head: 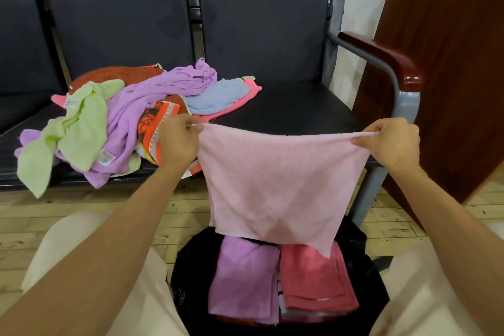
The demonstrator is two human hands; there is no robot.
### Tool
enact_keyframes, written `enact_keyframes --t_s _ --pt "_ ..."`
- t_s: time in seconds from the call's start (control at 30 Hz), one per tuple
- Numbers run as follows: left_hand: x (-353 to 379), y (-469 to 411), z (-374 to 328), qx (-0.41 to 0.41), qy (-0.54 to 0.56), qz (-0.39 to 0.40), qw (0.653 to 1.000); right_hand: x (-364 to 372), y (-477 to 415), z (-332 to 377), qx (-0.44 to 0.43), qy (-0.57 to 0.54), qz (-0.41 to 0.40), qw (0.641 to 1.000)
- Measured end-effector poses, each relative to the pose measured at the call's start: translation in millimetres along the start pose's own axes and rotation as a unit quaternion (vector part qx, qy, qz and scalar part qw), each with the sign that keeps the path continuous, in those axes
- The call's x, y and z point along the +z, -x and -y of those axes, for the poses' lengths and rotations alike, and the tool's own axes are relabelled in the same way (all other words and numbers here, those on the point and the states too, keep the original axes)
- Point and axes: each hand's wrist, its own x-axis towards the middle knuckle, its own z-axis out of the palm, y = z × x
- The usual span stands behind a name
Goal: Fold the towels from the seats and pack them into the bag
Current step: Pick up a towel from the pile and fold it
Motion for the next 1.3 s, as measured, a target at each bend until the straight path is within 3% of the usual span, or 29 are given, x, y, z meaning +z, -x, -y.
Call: enact_keyframes --t_s 0.13,0.33,0.43,0.5,0.57,0.93,1.1,1.23,1.3 --pt "-5.8 -5.6 -11.7 -0.007 -0.006 0.021 1.0 -1.2 0.2 -0.7 -0.021 0.026 -0.001 0.999" --pt "-25.2 -25.4 -38.8 0.017 -0.062 0.096 0.993 -15.0 -1.0 3.5 -0.031 0.002 0.079 0.996" --pt "-37.8 -28.5 -62.3 -0.02 -0.037 0.139 0.989 -34.0 -0.5 11.6 -0.014 -0.115 0.119 0.986" --pt "-43.7 -31.2 -75.3 -0.056 0.027 0.176 0.982 -46.7 -2.8 19.8 0.023 -0.228 0.156 0.961" --pt "-51.3 -37.7 -86.1 -0.077 0.067 0.194 0.976 -57.4 -10.0 29.9 0.021 -0.254 0.167 0.952" --pt "-44.0 -112.4 -110.6 -0.119 0.079 0.185 0.972 -64.8 -97.0 84.3 0.013 -0.207 0.125 0.97" --pt "-19.7 -153.9 -110.0 -0.103 0.099 0.143 0.979 -55.7 -144.2 109.6 -0.046 -0.199 0.083 0.975" --pt "13.2 -162.8 -89.9 -0.087 0.088 0.122 0.985 -26.3 -153.1 99.5 -0.089 -0.183 0.009 0.979" --pt "36.3 -148.6 -66.4 -0.094 0.089 0.124 0.984 -0.9 -139.3 77.9 -0.102 -0.149 0.009 0.984"
